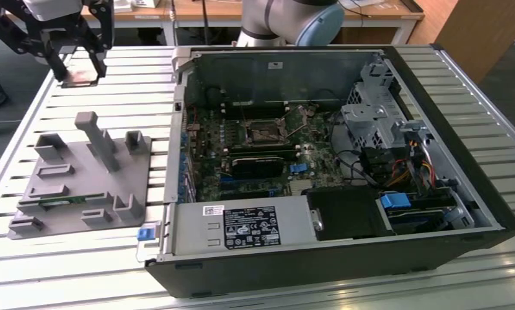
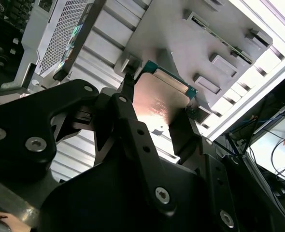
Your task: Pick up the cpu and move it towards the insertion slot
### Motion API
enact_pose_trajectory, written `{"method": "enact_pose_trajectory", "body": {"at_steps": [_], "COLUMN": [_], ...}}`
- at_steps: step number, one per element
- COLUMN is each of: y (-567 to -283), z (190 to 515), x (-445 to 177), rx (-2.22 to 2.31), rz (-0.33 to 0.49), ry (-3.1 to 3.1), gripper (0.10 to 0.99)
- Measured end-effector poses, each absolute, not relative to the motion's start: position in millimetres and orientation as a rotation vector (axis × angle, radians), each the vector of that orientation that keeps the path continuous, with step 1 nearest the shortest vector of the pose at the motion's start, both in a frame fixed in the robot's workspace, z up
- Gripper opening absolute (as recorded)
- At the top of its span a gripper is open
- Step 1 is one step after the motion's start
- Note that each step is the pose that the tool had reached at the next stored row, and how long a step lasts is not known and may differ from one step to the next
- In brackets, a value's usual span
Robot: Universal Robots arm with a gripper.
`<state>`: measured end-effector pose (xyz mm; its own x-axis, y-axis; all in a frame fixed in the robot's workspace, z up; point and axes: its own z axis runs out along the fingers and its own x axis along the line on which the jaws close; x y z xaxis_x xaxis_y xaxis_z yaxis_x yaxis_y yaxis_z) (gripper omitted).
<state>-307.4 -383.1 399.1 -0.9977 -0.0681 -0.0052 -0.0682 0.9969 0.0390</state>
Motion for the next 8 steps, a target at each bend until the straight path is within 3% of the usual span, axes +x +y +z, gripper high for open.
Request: {"method": "enact_pose_trajectory", "body": {"at_steps": [8], "y": [-381.8], "z": [399.0], "x": [-294.2], "rx": [-0.107], "rz": [0.061], "ry": [3.135], "gripper": [0.541]}}
